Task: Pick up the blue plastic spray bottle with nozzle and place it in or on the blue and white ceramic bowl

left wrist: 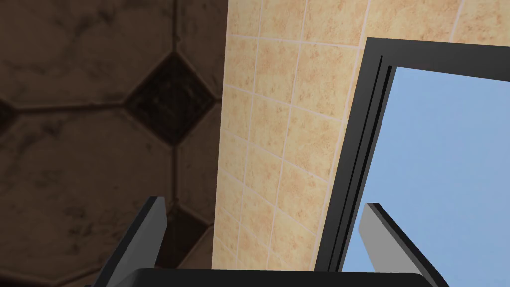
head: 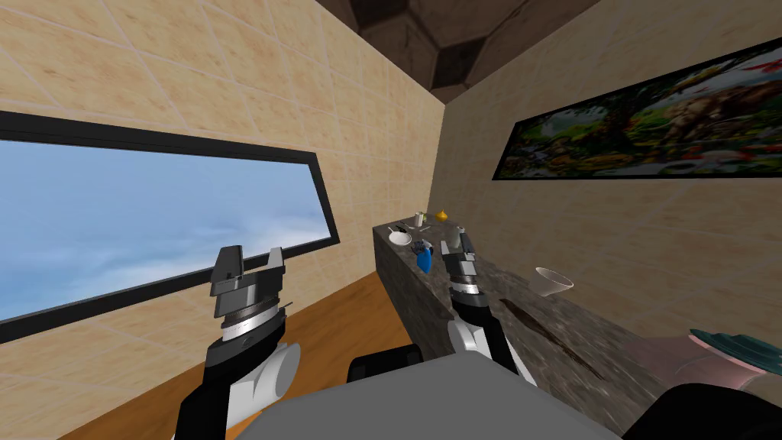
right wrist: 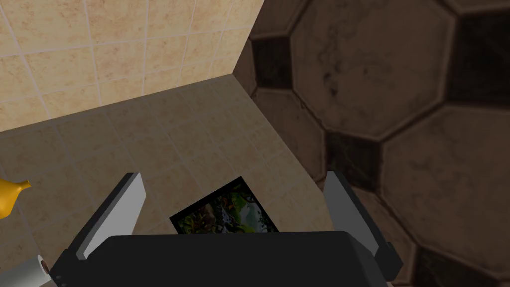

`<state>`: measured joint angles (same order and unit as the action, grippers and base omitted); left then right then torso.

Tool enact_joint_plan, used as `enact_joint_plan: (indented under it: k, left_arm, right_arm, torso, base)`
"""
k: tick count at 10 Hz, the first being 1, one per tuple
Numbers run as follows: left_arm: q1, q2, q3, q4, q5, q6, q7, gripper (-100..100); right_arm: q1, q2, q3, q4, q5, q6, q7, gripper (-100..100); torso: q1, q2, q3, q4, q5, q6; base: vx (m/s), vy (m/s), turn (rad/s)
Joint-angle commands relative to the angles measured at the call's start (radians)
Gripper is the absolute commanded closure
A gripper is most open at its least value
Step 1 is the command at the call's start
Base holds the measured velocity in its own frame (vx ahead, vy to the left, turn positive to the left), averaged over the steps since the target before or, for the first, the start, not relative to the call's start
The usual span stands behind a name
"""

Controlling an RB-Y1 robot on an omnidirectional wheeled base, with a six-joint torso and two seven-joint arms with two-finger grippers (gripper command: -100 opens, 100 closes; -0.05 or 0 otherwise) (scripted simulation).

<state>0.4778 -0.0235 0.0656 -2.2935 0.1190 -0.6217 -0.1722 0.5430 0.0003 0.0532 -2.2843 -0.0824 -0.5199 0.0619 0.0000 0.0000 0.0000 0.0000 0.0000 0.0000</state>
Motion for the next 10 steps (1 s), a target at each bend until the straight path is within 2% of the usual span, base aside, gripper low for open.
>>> enact_joint_plan:
  k: [1, 5, 10]
  left_arm:
    - [0.000, 0.000, 0.000, 0.000, 0.000, 0.000, 0.000, 0]
    - [0.000, 0.000, 0.000, 0.000, 0.000, 0.000, 0.000, 0]
    - [0.000, 0.000, 0.000, 0.000, 0.000, 0.000, 0.000, 0]
  right_arm:
    - [0.009, -0.035, -0.005, 0.003, 0.004, 0.002, 0.005, -100]
    - [0.057, -0.128, -0.035, 0.022, 0.026, 0.013, 0.032, -100]
    - [0.161, -0.201, -0.093, 0.058, 0.075, 0.032, 0.087, -100]
  torso:
    - [0.000, 0.000, 0.000, 0.000, 0.000, 0.000]
    - [0.000, 0.001, 0.001, 0.000, 0.000, 0.000]
    - [0.001, 0.001, 0.001, 0.000, 0.000, 0.000]
  base:
    - [-0.003, 0.002, 0.054]
    - [-0.010, 0.004, 0.108]
    - [-0.016, 0.013, 0.180]
